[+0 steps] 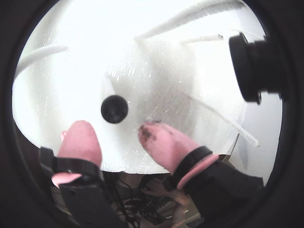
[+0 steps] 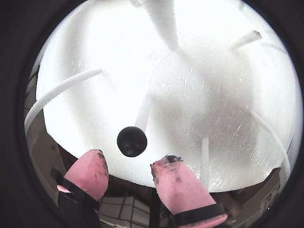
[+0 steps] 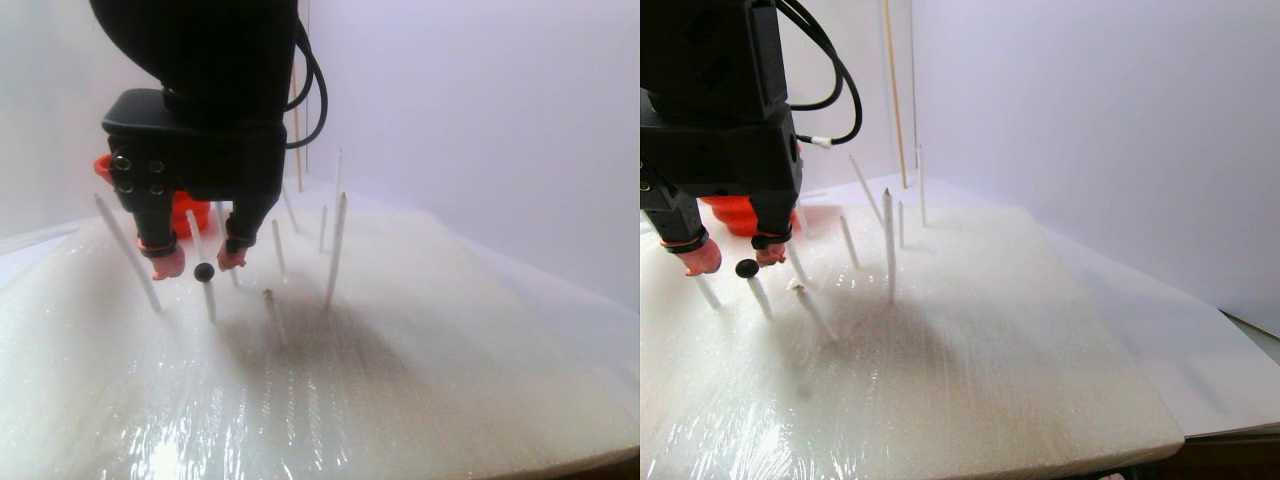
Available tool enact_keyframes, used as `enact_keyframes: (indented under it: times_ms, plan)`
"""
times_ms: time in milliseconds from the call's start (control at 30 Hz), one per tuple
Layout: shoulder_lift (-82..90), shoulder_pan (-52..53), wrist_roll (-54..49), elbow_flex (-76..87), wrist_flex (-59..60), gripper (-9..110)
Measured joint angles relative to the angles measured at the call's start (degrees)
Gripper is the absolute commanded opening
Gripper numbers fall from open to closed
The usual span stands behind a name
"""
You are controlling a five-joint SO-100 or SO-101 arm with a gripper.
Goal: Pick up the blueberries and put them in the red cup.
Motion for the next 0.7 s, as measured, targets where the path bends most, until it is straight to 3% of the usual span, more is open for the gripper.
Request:
enact_keyframes:
  times_ms: [700]
  plan:
    - [-8.44,0.00,0.79,-2.81,-7.38,18]
